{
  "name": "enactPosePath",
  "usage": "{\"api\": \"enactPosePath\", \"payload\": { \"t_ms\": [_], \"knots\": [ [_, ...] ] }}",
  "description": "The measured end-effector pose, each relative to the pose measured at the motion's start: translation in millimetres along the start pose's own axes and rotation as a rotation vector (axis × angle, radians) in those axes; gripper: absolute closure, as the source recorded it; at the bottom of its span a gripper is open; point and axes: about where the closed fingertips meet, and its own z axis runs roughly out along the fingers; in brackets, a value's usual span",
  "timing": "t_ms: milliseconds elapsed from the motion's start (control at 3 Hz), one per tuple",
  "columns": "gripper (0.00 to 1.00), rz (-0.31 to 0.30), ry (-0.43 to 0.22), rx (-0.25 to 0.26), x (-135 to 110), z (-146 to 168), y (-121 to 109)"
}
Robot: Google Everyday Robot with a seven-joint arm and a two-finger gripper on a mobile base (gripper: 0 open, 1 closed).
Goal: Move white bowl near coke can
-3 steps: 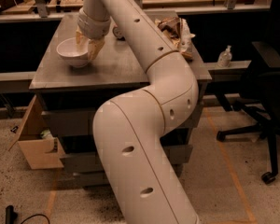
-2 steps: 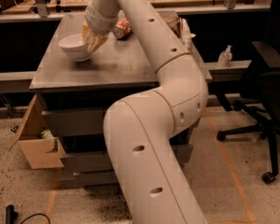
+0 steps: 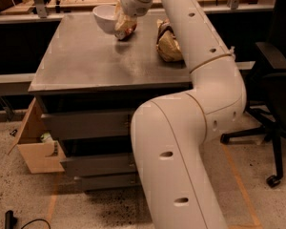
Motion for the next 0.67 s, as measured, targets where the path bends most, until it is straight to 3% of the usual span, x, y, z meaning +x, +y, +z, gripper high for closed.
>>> {"api": "enactPosePath", "payload": {
  "t_ms": [667],
  "knots": [
    [1.00, 0.194, 0.085, -0.010, 54.1, -5.8, 18.8]
  ]
}}
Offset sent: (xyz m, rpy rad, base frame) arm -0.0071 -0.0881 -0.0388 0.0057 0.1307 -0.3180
